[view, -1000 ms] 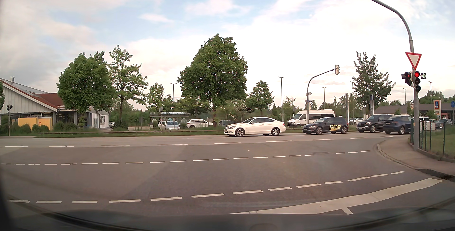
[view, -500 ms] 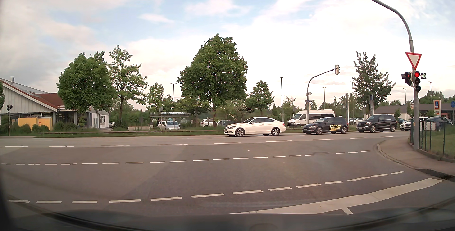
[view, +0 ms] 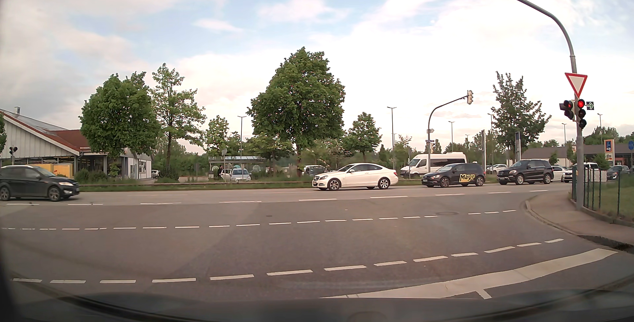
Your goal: Follow the waypoints while adhering to traffic rules and regulations
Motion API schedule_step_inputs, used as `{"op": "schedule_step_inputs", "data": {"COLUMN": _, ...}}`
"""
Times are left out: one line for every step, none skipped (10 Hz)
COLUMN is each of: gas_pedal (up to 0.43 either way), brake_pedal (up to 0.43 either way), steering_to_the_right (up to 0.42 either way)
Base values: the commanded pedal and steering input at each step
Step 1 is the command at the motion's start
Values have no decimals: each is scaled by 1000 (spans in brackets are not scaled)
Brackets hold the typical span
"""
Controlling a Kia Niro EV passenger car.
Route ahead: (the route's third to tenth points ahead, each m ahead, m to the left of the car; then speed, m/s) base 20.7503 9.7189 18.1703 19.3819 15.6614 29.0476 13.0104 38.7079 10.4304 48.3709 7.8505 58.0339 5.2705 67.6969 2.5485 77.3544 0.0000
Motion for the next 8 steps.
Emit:
{"op": "schedule_step_inputs", "data": {"gas_pedal": 0, "brake_pedal": 360, "steering_to_the_right": -1}}
{"op": "schedule_step_inputs", "data": {"gas_pedal": 0, "brake_pedal": 360, "steering_to_the_right": -1}}
{"op": "schedule_step_inputs", "data": {"gas_pedal": 0, "brake_pedal": 360, "steering_to_the_right": -1}}
{"op": "schedule_step_inputs", "data": {"gas_pedal": 0, "brake_pedal": 360, "steering_to_the_right": -2}}
{"op": "schedule_step_inputs", "data": {"gas_pedal": 0, "brake_pedal": 360, "steering_to_the_right": -1}}
{"op": "schedule_step_inputs", "data": {"gas_pedal": 0, "brake_pedal": 360, "steering_to_the_right": -1}}
{"op": "schedule_step_inputs", "data": {"gas_pedal": 0, "brake_pedal": 360, "steering_to_the_right": -1}}
{"op": "schedule_step_inputs", "data": {"gas_pedal": 0, "brake_pedal": 360, "steering_to_the_right": -1}}
